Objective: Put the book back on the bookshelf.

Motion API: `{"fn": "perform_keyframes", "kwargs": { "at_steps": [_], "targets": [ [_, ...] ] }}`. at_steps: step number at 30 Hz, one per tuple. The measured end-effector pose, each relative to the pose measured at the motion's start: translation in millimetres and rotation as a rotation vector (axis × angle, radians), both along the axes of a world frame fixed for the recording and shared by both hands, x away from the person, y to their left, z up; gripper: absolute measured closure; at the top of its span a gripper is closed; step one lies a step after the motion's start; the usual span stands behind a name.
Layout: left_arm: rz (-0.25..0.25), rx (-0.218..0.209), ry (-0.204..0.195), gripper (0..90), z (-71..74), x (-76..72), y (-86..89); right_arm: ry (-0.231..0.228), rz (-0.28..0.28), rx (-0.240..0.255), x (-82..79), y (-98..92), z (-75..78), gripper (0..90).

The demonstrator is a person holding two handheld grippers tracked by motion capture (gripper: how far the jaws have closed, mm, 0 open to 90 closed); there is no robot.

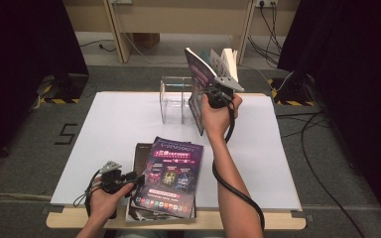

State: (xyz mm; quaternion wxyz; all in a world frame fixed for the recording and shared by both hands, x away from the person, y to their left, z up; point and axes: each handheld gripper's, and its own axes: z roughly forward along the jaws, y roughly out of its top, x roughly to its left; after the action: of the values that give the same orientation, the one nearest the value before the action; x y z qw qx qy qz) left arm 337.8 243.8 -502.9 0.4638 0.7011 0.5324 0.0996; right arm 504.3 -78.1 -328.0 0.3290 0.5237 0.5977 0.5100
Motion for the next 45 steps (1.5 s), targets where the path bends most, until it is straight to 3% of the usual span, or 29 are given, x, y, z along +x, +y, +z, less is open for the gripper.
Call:
{"fn": "perform_keyframes", "kwargs": {
  "at_steps": [45],
  "targets": [
    [-0.002, 0.002, 0.000, 53.1, 0.0, -0.3, -0.2, -0.015, -0.023, 0.007, 22.7, 8.4, 5.7, 84.7]
  ]
}}
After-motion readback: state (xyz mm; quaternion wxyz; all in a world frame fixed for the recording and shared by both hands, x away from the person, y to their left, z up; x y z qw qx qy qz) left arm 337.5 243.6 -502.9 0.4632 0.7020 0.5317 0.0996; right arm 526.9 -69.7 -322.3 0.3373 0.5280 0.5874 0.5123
